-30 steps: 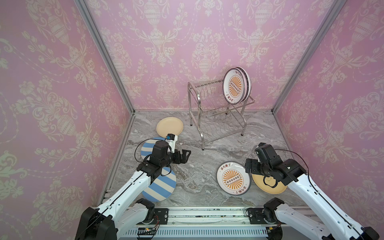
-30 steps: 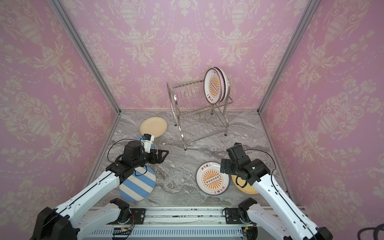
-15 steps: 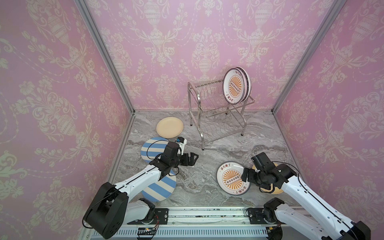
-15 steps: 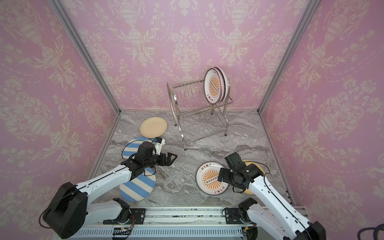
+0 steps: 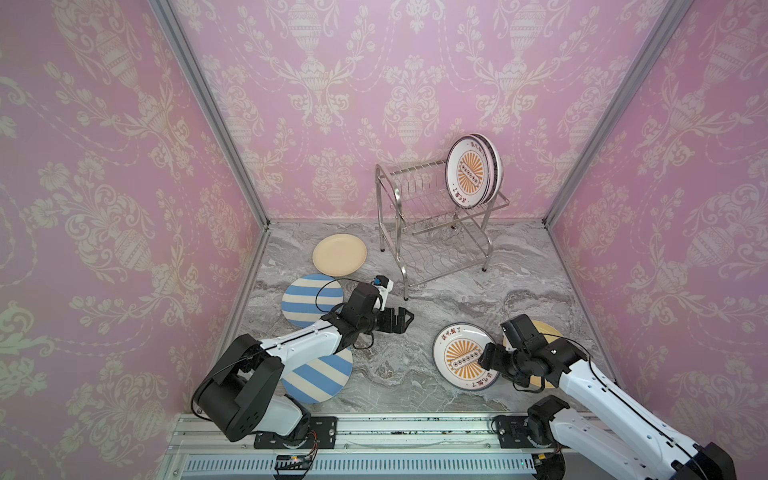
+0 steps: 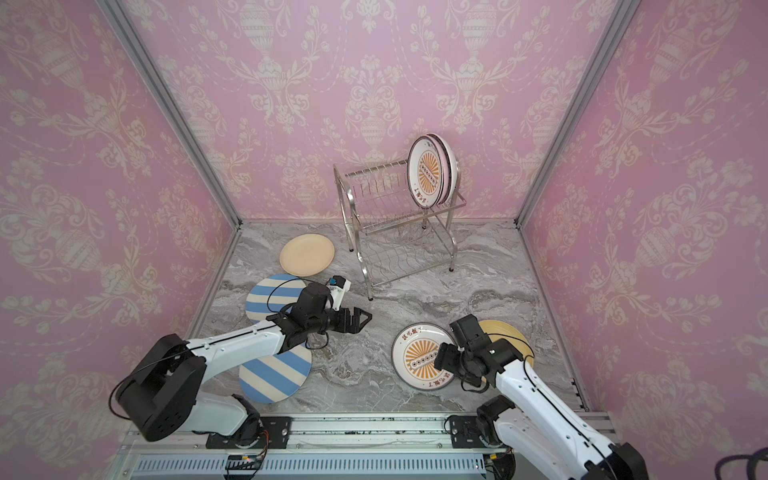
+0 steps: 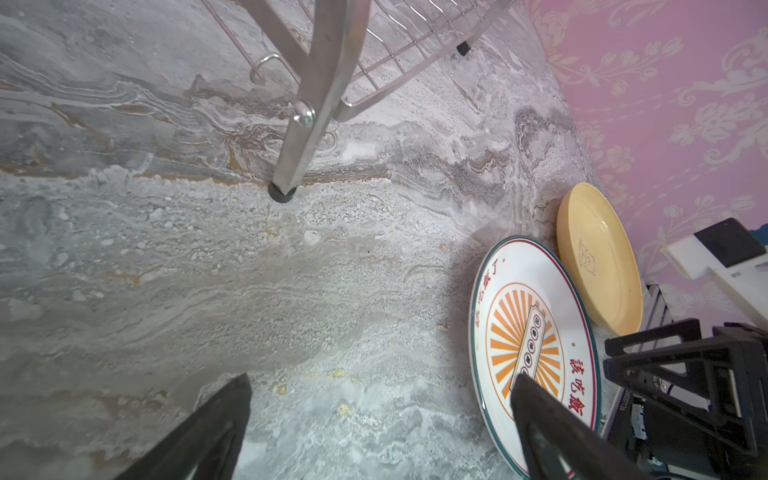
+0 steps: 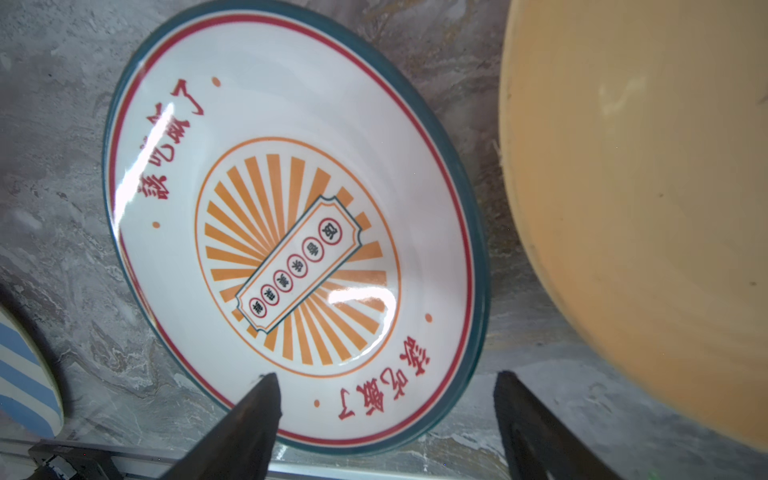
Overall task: Load the plates into the dish rack
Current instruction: 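Press both grippers onto opposite rims of the second sunburst plate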
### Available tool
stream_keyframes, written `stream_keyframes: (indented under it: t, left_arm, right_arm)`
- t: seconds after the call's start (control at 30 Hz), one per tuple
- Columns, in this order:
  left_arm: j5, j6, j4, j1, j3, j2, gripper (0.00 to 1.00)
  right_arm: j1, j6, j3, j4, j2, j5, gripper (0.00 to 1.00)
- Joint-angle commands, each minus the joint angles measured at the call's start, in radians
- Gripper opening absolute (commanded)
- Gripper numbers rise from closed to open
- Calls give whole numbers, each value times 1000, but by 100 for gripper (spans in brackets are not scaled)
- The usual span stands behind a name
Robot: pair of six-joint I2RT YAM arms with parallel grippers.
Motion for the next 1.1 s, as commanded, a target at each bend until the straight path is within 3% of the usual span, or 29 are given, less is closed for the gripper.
stream_keyframes:
  t: [0.0, 0.17, 0.27, 0.37, 0.57, 0.8, 1.07]
  left_arm:
    - [26, -37, 35, -34, 43, 17, 99]
    - [36, -49, 58, -53, 51, 69, 99]
    - [49, -88, 122, -59, 42, 102, 99]
    - [57, -106, 167, -72, 34, 122, 99]
    - [69, -80, 139, -87, 51, 154, 99]
    - [38, -35, 93, -128, 100, 184, 99]
    - [59, -29, 111, -155, 143, 261, 99]
  right_arm:
    - [-8, 70, -42, 27, -38, -1, 78]
    - [-9, 84, -58, -14, -51, 48, 77]
    - [-8, 132, -111, 80, -80, 28, 76]
    - [-8, 155, -147, 139, -94, 26, 66]
    - [-9, 119, -152, 162, -64, 34, 64]
    - [-15, 126, -192, 247, -44, 14, 47]
    - [-21, 98, -202, 321, -4, -8, 45]
